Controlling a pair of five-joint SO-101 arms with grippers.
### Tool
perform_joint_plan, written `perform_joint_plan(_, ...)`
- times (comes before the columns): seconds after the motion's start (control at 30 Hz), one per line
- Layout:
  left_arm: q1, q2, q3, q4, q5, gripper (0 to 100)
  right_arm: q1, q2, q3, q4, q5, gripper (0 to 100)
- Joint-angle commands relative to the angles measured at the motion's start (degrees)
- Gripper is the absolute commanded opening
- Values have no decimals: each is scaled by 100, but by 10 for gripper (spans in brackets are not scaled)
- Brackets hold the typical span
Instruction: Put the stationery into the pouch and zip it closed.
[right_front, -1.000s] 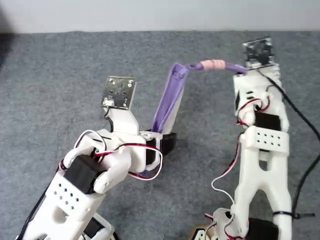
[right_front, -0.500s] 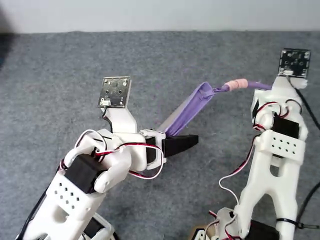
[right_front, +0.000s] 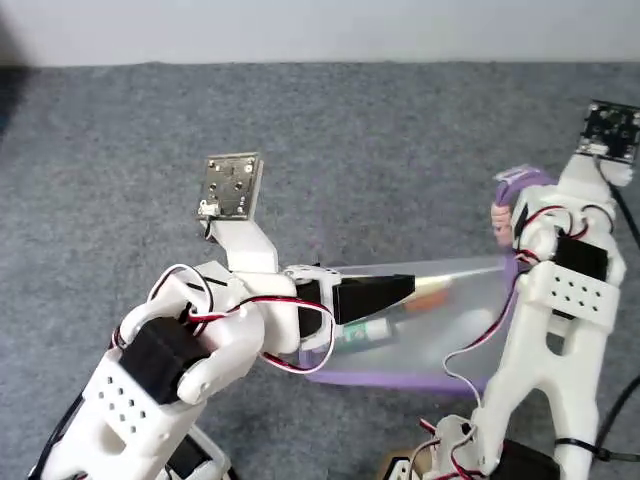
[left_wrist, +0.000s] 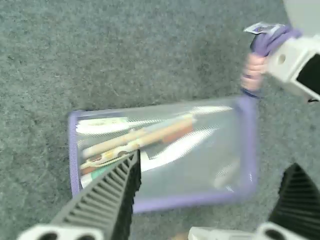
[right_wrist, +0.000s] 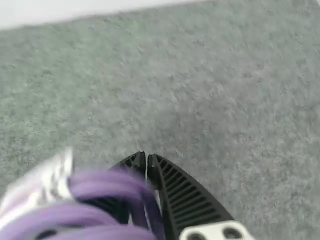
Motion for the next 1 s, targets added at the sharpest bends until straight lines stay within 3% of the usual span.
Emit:
perform_joint_plan(0.0,-193,-44,-259,9,79,415,48,-268,-62,171,-62,7)
perform_joint_plan(0.27,-1169,-88,400,26,53,415,-13,-286,-193,884,-18,7)
perform_joint_plan(0.43,-1582,-88,295,440,53,415,-57,-286,-905,2360,-53,9)
perform_joint_plan(0.7,-1609,-97,-453,1556,88,404,-57,-400,-2154,4875,-79,8)
perform_joint_plan(0.8,-1609,-97,-760,1873,237,306,-57,-857,-2207,5437,-79,8)
perform_joint_plan(0.97,-1609,-97,-1033,2057,202,25,-57,-2000,-1952,5912,-79,8)
